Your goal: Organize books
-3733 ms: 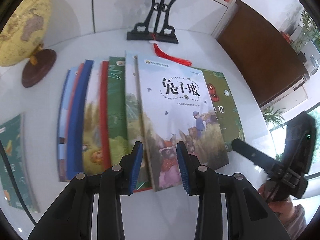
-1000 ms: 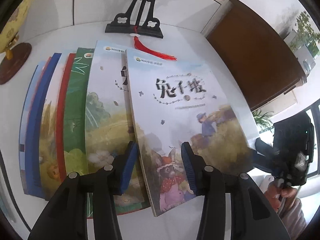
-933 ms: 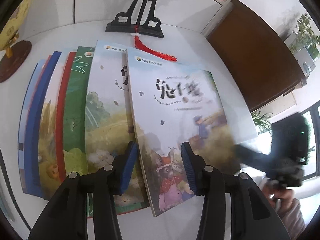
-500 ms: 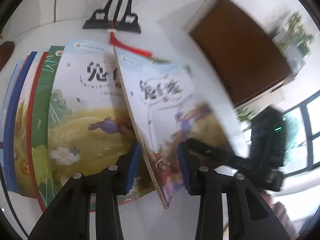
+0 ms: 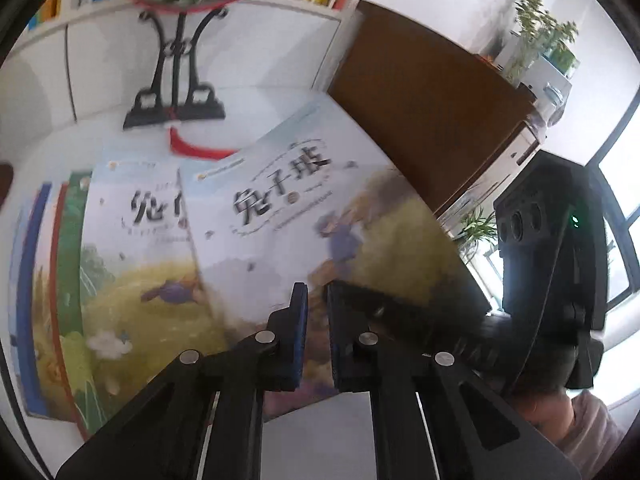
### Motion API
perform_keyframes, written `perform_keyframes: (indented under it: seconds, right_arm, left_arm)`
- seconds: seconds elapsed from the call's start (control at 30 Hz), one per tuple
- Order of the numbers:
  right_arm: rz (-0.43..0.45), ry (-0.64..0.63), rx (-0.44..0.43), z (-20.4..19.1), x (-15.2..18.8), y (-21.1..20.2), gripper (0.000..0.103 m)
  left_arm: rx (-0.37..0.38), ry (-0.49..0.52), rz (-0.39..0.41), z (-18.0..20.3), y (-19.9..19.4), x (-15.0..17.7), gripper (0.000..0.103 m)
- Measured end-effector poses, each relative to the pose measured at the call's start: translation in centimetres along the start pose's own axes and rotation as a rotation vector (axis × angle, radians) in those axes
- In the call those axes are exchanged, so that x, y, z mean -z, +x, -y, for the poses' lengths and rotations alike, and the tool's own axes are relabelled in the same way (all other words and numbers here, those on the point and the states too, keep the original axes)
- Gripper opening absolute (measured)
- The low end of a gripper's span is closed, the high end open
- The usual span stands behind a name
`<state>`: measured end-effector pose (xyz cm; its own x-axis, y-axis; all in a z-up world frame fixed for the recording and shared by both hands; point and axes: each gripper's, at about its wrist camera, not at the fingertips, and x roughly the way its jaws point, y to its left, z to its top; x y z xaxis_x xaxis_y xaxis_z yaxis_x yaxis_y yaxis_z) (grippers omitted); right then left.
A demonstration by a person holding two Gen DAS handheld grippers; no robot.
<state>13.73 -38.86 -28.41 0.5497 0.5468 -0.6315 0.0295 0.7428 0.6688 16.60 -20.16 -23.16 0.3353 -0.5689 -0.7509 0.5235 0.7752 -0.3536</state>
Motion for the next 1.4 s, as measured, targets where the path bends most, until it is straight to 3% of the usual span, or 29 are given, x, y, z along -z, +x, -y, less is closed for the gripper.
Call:
perform_keyframes:
  seconds: [0.1,0.2,0.3,0.37,0.4,0.47,0.57,0.63,0.7,1.03,1.3,1.4]
  right_arm:
    - [0.013,-0.040,-0.007,-1.5,0.0,-0.2,0.003]
    - [-0.009,0.049,-0.006,0.3,0.2,0.0,0.004]
    - [-0.019,0.105,0.069,2.9,0.7,-1.2,0.008]
    - [-0.011,0.164,0.067,4.5,0.9,-2.3,0.009]
    - [-0.015,0.186,0.094,5.3,1.0,-2.7,0.011]
    - [-0.035,0.185,0.175,6.1,1.1,-3.1,0.019]
    - [-0.054,0.198,0.186,6.7,1.2,-3.3,0.031]
    - [-0.050,0.199,0.200,6.7,0.9,-3.5,0.052]
    - [-0.051,0.173,0.224,6.3,0.6,-3.3,0.052]
    - [-0.093,0.143,0.200,5.7,0.6,-1.9,0.060]
    - [-0.104,0.150,0.160,5.9,0.8,-2.1,0.062]
    - [-0.107,0.142,0.152,5.8,0.8,-2.0,0.065]
  left_arm:
    - [-0.049,0.063,0.007,1.1,-0.5,0.0,0.008]
    - [-0.083,0.024,-0.057,-0.3,-0.5,0.4,0.010]
    - [-0.102,-0.086,-0.149,-3.2,0.3,0.8,0.012]
    - [-0.102,-0.169,-0.181,-4.8,0.5,1.2,0.024]
    - [-0.091,-0.215,-0.185,-5.6,0.4,1.4,0.025]
    - [-0.064,-0.267,-0.190,-6.0,0.3,2.0,0.030]
    - [-0.079,-0.269,-0.238,-5.6,0.9,2.5,0.036]
    - [-0.086,-0.247,-0.240,-5.0,1.3,2.5,0.040]
    - [-0.089,-0.238,-0.247,-4.3,1.4,2.5,0.045]
    - [-0.106,-0.200,-0.282,-2.1,2.6,3.0,0.047]
    - [-0.098,-0.304,-0.318,-1.8,1.6,4.9,0.047]
    - [-0.105,-0.304,-0.365,-1.8,2.3,5.6,0.047]
